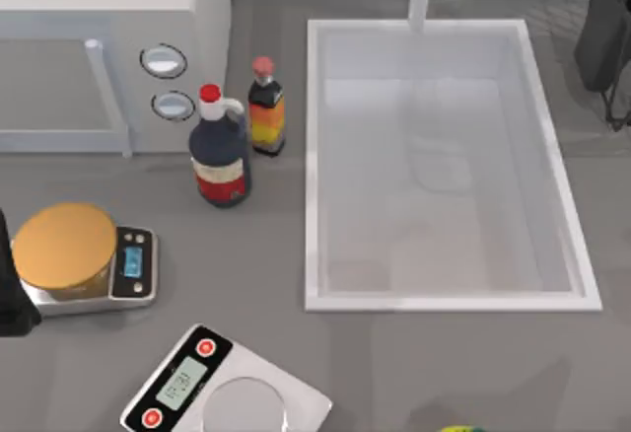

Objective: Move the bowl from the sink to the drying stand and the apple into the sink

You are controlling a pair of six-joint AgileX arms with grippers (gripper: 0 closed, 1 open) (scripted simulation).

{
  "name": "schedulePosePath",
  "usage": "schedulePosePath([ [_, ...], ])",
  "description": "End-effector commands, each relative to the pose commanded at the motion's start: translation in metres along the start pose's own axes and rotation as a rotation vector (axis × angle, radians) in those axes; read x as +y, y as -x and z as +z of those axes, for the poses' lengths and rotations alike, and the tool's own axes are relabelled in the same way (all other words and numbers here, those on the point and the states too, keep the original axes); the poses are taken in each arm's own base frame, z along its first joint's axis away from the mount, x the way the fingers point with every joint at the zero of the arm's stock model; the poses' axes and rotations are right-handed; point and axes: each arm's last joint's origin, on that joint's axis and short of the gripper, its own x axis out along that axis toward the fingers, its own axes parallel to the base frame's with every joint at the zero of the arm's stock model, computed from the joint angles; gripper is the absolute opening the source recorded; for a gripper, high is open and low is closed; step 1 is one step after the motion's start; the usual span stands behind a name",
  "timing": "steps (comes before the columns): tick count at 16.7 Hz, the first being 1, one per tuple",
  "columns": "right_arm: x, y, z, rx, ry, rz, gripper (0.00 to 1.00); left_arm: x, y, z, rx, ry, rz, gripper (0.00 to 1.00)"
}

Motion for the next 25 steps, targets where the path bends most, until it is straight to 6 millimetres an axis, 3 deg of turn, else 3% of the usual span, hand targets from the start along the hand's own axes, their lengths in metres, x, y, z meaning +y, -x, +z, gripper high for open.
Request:
schedulePosePath([
  [6, -0.031, -0.045, 0.035, 0.535, 0.006, 0.077, 1.00, 0.000, 0.000, 0.000, 0.000, 0.000, 0.000, 1.00],
  [10, -0.050, -0.066, 0.043, 0.733, -0.019, 0.119, 1.00, 0.000, 0.000, 0.000, 0.000, 0.000, 0.000, 1.00],
  [19, -0.054, -0.072, 0.042, 0.769, -0.025, 0.127, 1.00, 0.000, 0.000, 0.000, 0.000, 0.000, 0.000, 1.00],
  [25, -0.049, -0.119, 0.005, 0.754, -0.026, 0.120, 1.00, 0.000, 0.000, 0.000, 0.000, 0.000, 0.000, 1.00],
])
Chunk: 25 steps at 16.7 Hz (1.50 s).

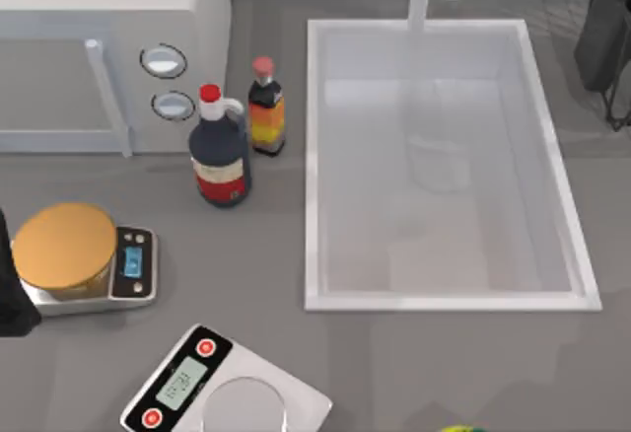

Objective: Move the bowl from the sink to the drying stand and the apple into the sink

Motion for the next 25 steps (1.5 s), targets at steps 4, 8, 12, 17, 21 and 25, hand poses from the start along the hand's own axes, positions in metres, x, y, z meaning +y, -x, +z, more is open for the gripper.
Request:
schedulePosePath([
  [4, 0.002, -0.038, -0.005, 0.006, -0.001, 0.003, 1.00, 0.000, 0.000, 0.000, 0.000, 0.000, 0.000, 1.00],
  [8, 0.002, -0.044, -0.008, 0.015, -0.002, 0.005, 1.00, 0.000, 0.000, 0.000, 0.000, 0.000, 0.000, 1.00],
  [12, 0.002, -0.044, -0.008, 0.015, -0.002, 0.005, 0.77, 0.000, 0.000, 0.000, 0.000, 0.000, 0.000, 1.00],
  [17, 0.002, -0.044, -0.008, 0.015, -0.002, 0.005, 0.40, 0.000, 0.000, 0.000, 0.000, 0.000, 0.000, 1.00],
  [21, 0.002, -0.044, -0.008, 0.015, -0.002, 0.005, 0.10, 0.000, 0.000, 0.000, 0.000, 0.000, 0.000, 1.00],
  [25, 0.002, -0.044, -0.008, 0.015, -0.002, 0.005, 0.00, 0.000, 0.000, 0.000, 0.000, 0.000, 0.000, 1.00],
])
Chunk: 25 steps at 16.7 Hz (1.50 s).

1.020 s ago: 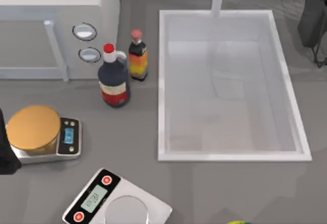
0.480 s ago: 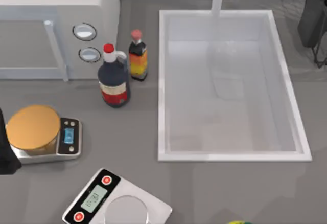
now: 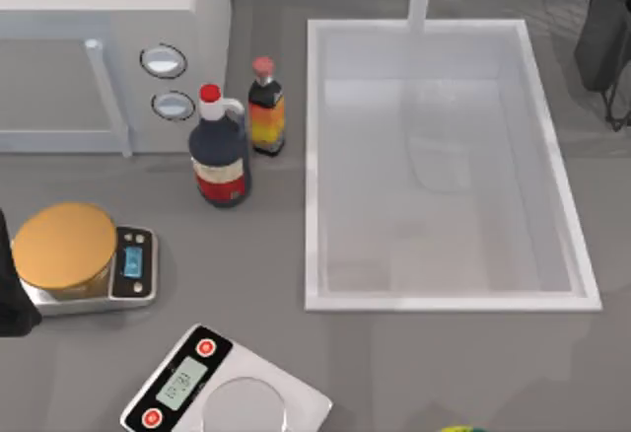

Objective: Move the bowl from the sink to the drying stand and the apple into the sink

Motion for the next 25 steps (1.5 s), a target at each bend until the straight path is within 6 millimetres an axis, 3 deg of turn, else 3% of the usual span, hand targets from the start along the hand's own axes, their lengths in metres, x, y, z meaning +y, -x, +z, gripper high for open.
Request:
schedulePosePath([
  [5, 0.000, 0.000, 0.000, 0.000, 0.000, 0.000, 0.00, 0.000, 0.000, 0.000, 0.000, 0.000, 0.000, 1.00],
  [6, -0.001, 0.031, 0.011, -0.093, -0.025, -0.017, 0.00, 0.000, 0.000, 0.000, 0.000, 0.000, 0.000, 1.00],
  [10, -0.003, 0.048, 0.016, -0.096, -0.024, -0.018, 0.00, 0.000, 0.000, 0.000, 0.000, 0.000, 0.000, 1.00],
  [18, -0.001, 0.128, 0.012, -0.090, -0.025, -0.016, 0.00, 0.000, 0.000, 0.000, 0.000, 0.000, 0.000, 1.00],
  [25, 0.006, 0.129, 0.017, -0.116, 0.002, -0.026, 0.00, 0.000, 0.000, 0.000, 0.000, 0.000, 0.000, 1.00],
])
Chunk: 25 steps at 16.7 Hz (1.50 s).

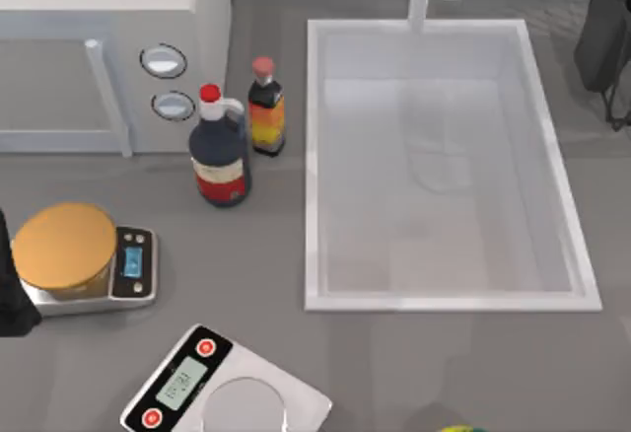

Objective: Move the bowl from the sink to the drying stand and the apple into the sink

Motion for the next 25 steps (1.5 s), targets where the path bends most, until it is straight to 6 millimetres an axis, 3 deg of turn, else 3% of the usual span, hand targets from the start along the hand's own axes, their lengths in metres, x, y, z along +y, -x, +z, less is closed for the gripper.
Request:
schedulePosePath([
  [5, 0.049, -0.008, 0.039, -0.213, 0.166, -0.077, 0.00, 0.000, 0.000, 0.000, 0.000, 0.000, 0.000, 1.00],
  [9, 0.115, -0.010, 0.070, -0.542, 0.272, -0.131, 0.00, 0.000, 0.000, 0.000, 0.000, 0.000, 0.000, 1.00],
  [12, 0.170, -0.004, 0.079, -0.832, 0.288, -0.116, 0.00, 0.000, 0.000, 0.000, 0.000, 0.000, 0.000, 1.00],
  [15, 0.217, 0.004, 0.073, -1.106, 0.242, -0.057, 0.00, 0.000, 0.000, 0.000, 0.000, 0.000, 0.000, 1.00],
  [18, 0.249, 0.009, 0.056, -1.312, 0.153, 0.014, 0.00, 0.000, 0.000, 0.000, 0.000, 0.000, 0.000, 1.00],
  [21, 0.263, 0.007, 0.037, -1.424, 0.060, 0.052, 0.00, 0.000, 0.000, 0.000, 0.000, 0.000, 0.000, 1.00],
  [25, 0.265, -0.005, 0.023, -1.458, -0.015, 0.030, 0.00, 0.000, 0.000, 0.000, 0.000, 0.000, 0.000, 1.00],
])
